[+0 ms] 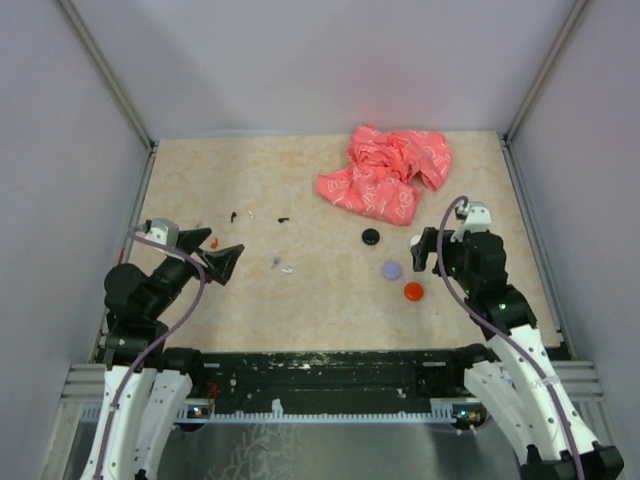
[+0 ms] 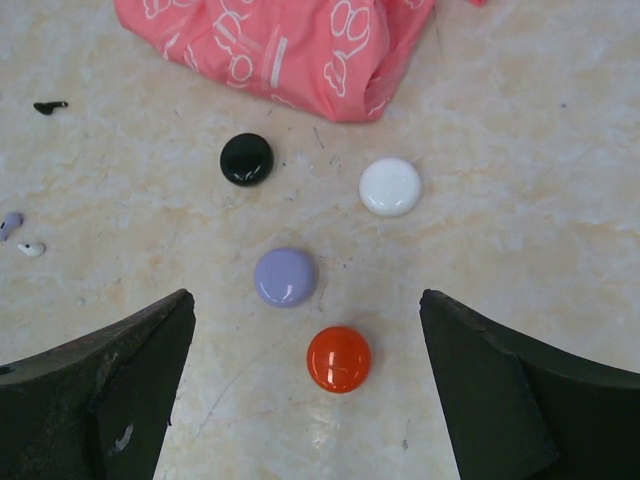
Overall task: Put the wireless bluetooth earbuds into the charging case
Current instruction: Pick up the charging case at the center of the board.
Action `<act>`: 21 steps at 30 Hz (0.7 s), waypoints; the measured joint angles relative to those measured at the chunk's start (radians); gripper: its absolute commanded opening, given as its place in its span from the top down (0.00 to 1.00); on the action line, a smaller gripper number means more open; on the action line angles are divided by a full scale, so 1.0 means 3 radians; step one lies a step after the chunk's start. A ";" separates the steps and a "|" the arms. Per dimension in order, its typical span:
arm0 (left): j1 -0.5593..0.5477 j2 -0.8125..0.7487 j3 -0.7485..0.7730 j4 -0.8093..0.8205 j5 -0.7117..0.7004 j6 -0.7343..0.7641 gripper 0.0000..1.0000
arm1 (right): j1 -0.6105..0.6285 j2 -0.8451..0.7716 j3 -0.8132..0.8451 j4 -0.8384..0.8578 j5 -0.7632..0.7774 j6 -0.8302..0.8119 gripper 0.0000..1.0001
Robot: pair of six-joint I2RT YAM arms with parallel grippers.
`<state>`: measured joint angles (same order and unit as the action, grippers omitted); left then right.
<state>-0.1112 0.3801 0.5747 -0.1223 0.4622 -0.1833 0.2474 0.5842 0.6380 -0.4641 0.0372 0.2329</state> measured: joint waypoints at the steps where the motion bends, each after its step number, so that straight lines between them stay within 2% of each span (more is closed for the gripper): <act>1: -0.0003 0.0001 0.0000 -0.0009 0.0019 0.0017 0.00 | 0.0000 0.0083 0.0000 0.0008 -0.0025 0.0015 0.08; 11: -0.0061 0.0061 0.0001 -0.0109 0.0134 0.0151 0.00 | 0.0078 0.0908 -0.0019 0.0079 -0.0206 0.0088 0.12; 21: -0.0061 0.0240 0.0001 -0.0118 0.0170 0.0168 0.00 | 0.0289 0.1596 -0.0120 0.0609 -0.0345 0.0111 0.12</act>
<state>-0.1295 0.4522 0.5751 -0.1577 0.5133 -0.1329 0.3340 1.0630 0.6022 -0.2813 -0.0662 0.2661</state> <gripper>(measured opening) 0.998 0.880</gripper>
